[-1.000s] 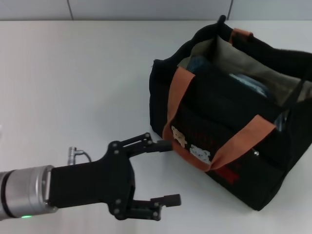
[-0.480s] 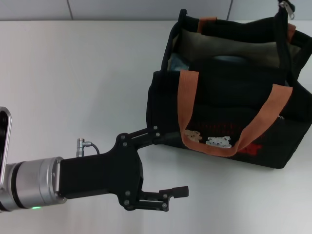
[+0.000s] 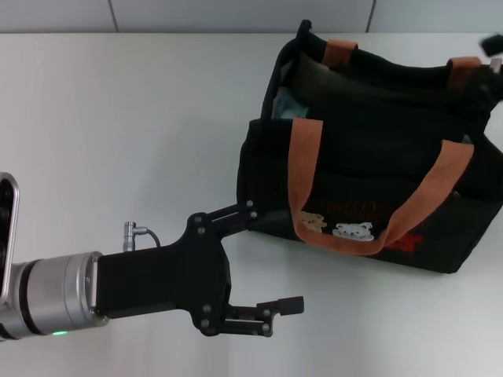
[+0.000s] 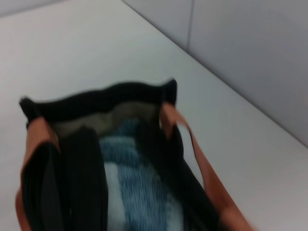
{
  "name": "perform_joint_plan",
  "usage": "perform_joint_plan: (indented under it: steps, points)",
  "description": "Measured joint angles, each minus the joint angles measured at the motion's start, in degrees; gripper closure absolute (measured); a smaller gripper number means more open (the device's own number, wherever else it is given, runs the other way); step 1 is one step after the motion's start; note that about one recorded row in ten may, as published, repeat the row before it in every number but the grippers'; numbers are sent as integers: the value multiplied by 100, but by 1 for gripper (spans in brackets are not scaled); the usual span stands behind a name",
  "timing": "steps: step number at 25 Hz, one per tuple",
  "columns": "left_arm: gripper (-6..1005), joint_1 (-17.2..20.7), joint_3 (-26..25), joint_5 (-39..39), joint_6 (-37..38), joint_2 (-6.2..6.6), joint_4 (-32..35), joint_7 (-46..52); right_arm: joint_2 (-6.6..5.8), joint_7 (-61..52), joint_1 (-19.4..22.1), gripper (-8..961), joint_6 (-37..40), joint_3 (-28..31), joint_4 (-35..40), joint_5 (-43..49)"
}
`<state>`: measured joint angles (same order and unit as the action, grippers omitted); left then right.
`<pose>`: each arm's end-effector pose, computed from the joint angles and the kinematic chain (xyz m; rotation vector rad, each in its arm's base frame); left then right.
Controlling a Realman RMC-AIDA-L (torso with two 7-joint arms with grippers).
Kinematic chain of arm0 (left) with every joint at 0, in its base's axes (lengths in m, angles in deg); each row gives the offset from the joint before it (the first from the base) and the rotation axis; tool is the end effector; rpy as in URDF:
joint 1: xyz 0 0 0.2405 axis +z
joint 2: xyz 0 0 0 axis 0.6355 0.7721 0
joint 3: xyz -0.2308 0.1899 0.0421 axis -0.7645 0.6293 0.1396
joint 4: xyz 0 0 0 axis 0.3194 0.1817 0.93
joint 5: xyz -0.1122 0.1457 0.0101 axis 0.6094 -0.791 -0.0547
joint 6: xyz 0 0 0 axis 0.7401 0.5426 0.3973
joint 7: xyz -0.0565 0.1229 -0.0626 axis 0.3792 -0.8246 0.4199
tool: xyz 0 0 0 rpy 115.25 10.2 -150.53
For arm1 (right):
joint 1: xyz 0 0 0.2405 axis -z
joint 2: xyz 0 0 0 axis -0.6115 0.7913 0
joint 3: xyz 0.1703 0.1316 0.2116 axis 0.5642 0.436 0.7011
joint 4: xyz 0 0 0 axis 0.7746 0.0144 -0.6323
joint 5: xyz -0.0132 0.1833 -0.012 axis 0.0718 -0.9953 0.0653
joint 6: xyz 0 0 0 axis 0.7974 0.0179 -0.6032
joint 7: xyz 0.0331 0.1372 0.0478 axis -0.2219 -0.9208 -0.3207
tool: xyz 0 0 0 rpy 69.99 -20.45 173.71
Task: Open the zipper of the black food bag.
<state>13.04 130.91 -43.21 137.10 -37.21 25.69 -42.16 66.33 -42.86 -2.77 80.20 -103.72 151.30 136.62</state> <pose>-0.2527 0.2353 -0.0691 -2.7094 0.0566 -1.3246 0.2128 0.3773 0.1085 -2.6901 0.5304 -0.0862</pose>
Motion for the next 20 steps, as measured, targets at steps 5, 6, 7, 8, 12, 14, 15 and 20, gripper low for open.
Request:
perform_joint_plan:
  steps: [5, 6, 7, 8, 12, 14, 15, 20]
  points:
    - [142, -11, 7, 1, -23, 0, 10, 0, 2, -128, 156, 121, 251, 222, 595, 194]
    - [142, -11, 7, 1, -23, 0, 10, 0, 2, -128, 156, 120, 251, 222, 595, 194]
    - [143, -11, 9, 1, -25, 0, 10, 0, 1, -178, 168, 120, 265, 300, 687, 196]
    - [143, -4, 10, 1, -26, 0, 8, 0, -21, -308, 160, 120, 300, 524, 819, 196]
    - [143, 18, 10, 1, -26, 0, 7, 0, -83, -458, 111, 120, 401, 779, 875, 192]
    - [143, 33, 10, 1, -25, 0, 20, 0, -106, -510, 99, 120, 525, 956, 929, 164]
    - [143, 43, 8, 1, -22, 2, 26, 0, -110, -513, 110, 120, 628, 1066, 957, 122]
    - [143, 71, 3, 1, -3, 29, 45, 7, -65, -423, 589, 120, 766, 1663, 795, -1028]
